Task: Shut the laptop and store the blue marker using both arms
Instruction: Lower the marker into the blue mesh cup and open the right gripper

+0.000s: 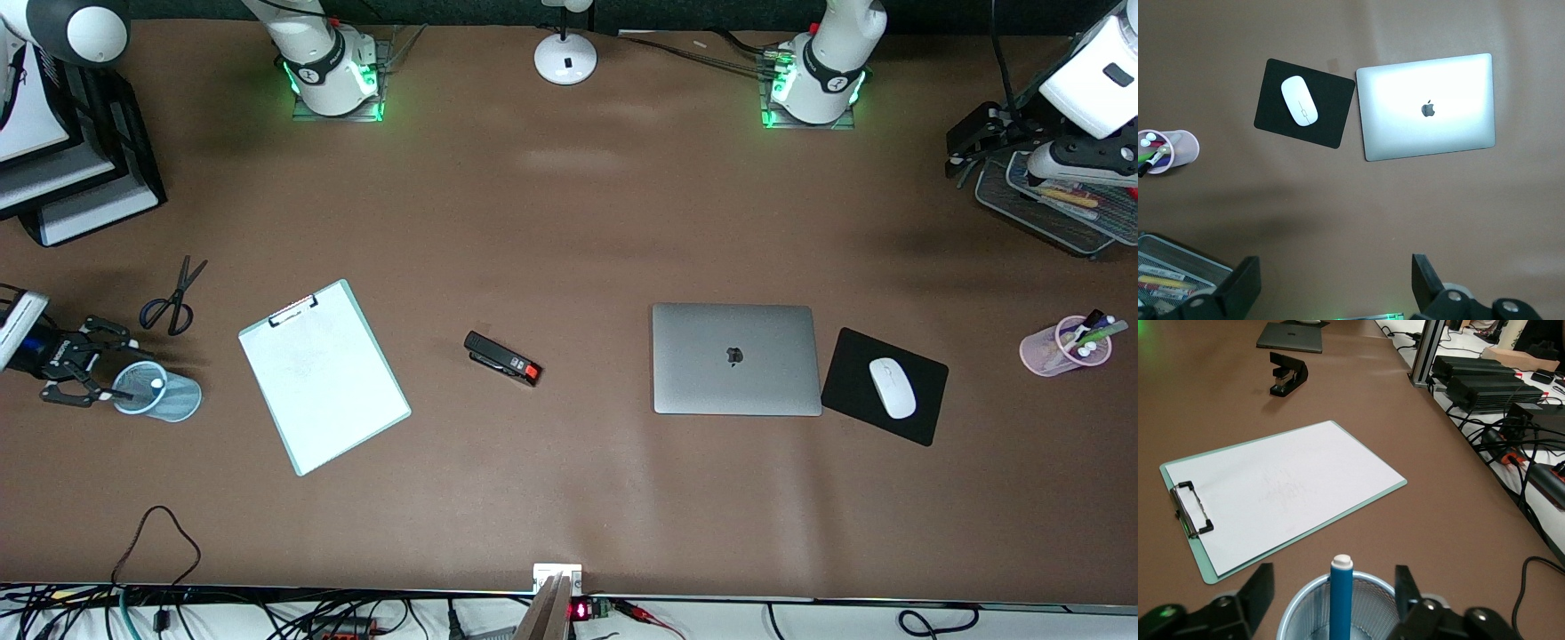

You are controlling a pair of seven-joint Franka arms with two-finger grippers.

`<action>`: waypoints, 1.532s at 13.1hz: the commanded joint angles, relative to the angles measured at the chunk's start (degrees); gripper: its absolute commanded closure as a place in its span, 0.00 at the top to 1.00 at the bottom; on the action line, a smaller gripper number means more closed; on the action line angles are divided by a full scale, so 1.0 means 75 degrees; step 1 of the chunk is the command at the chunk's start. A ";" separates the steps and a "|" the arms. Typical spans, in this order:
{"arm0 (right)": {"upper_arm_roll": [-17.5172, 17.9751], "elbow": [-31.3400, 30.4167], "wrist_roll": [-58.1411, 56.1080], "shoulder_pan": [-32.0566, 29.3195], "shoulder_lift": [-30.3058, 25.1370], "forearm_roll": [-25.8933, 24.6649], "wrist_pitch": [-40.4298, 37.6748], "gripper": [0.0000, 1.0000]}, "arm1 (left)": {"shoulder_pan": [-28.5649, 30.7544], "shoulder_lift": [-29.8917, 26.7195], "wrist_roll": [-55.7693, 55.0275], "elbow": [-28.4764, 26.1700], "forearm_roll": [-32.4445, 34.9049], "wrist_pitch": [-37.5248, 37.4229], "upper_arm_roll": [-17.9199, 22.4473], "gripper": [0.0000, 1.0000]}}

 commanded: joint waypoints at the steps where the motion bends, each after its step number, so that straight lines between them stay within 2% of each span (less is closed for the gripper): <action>1: -0.0010 0.0077 0.1103 -0.0032 -0.0506 -0.0506 -0.0567 1.00 | 0.0069 0.0070 0.0155 0.0006 0.0008 -0.0040 -0.0052 1.00; 6: 0.0048 0.0275 0.3108 0.0155 -0.1667 -0.1432 -0.1470 1.00 | 0.0069 0.0117 0.0155 0.0006 0.0008 -0.0017 -0.0040 1.00; 10: 0.0037 0.1598 0.5194 0.0682 -0.1821 -0.1680 -0.2642 1.00 | 0.0057 0.0129 0.0132 0.0006 0.0008 -0.0017 -0.0040 1.00; 14: 0.0001 0.1847 0.6777 0.1513 -0.2101 -0.1960 -0.2597 1.00 | 0.0057 0.0117 0.0120 0.0006 0.0008 -0.0052 -0.0052 1.00; 17: 0.0001 0.1847 0.7786 0.2379 -0.2430 -0.2826 -0.2316 1.00 | 0.0057 0.0117 0.0108 0.0018 0.0008 -0.0040 -0.0052 1.00; 20: -0.0010 0.1835 0.9177 0.3037 -0.2628 -0.3320 -0.2186 1.00 | 0.0057 0.0082 0.0143 0.0018 0.0008 -0.0005 -0.0052 1.00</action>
